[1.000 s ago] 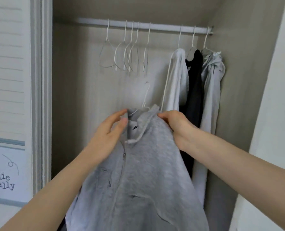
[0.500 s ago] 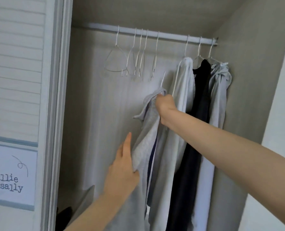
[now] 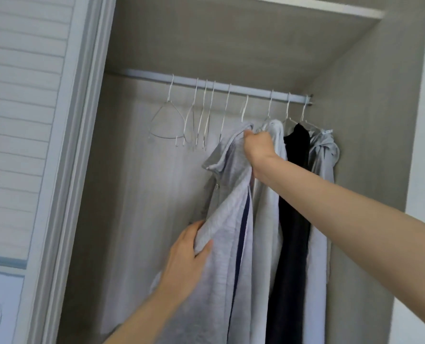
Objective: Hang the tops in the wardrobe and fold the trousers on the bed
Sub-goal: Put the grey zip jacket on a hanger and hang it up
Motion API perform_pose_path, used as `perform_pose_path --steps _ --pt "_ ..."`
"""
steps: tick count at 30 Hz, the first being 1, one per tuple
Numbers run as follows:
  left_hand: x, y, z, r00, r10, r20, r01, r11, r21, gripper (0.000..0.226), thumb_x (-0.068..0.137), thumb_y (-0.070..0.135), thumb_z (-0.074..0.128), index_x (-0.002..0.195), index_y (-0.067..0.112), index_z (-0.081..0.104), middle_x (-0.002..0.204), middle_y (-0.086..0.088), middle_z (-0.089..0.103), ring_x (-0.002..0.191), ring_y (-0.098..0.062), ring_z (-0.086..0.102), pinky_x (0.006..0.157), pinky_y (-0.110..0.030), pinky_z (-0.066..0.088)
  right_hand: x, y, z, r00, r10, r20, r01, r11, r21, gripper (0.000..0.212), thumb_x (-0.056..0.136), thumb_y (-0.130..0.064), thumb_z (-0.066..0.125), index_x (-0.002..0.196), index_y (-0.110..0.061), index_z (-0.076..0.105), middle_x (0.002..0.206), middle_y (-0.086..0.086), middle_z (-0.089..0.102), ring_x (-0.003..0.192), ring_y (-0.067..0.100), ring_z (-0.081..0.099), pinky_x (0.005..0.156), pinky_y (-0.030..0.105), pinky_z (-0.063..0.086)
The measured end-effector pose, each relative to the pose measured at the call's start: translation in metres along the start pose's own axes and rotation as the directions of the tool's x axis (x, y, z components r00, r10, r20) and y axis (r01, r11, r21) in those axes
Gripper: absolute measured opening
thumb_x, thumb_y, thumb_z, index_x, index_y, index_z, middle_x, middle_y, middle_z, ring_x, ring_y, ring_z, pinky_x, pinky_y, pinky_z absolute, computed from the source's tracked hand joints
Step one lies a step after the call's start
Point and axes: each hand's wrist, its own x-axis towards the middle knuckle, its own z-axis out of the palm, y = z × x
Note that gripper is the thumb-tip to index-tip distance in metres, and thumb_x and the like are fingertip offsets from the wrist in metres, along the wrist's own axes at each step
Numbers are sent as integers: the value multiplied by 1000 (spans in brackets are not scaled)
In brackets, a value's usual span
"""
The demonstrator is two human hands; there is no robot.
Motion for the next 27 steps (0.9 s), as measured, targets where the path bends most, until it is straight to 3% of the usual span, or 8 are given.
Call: perform_pose_path --steps 3,7,11,15,19,23,27 --pt "23 5 15 1000 17 21 -14 990 -138 40 88 38 64 126 37 52 124 18 58 114 2 56 97 -24 46 29 -15 0 997 -44 -61 41 998 -48 45 104 -30 31 133 3 43 119 16 56 109 29 54 85 30 39" --pt "53 10 34 998 38 48 -30 988 -150 63 74 57 64 132 42 44 130 18 51 116 2 53 100 -29 46 63 -28 -3 992 -79 -100 67 990 -124 43 104 -27 32 133 2 45 136 19 51 125 35 47 97 33 38" --pt "92 13 45 995 81 55 -73 988 -139 56 83 45 64 134 37 45 126 18 54 114 0 55 101 -34 48 98 -28 -4 992 -94 -84 86 992 -97 41 102 -24 35 133 1 45 133 20 52 124 36 49 104 41 40" --pt "124 10 53 990 119 74 -110 988 -111 44 92 27 61 133 36 46 123 18 58 112 2 56 103 -31 46 128 -20 -1 991 -91 -101 83 993 -88 38 101 -20 36 132 0 46 131 20 54 120 36 51 99 36 43" --pt "158 1 56 990 136 28 -133 988 -84 36 97 22 56 130 33 46 122 19 60 110 4 56 101 -19 43 164 -20 14 986 -111 -126 103 992 -66 39 102 -21 34 131 0 48 135 20 52 123 36 49 101 36 41" --pt "177 -5 56 988 156 -13 -157 985 -70 37 98 20 54 132 31 48 122 17 62 110 3 58 98 -17 44 187 -21 14 984 -106 -141 90 989 -116 38 102 -9 31 136 4 42 141 18 47 129 32 45 102 32 37" --pt "180 -16 67 982 189 18 -188 982 -11 38 97 20 54 133 33 47 122 18 61 110 3 57 96 -18 44 193 -5 17 989 -126 -79 107 972 -210 38 102 -12 32 134 5 44 137 21 49 127 34 47 99 33 40"
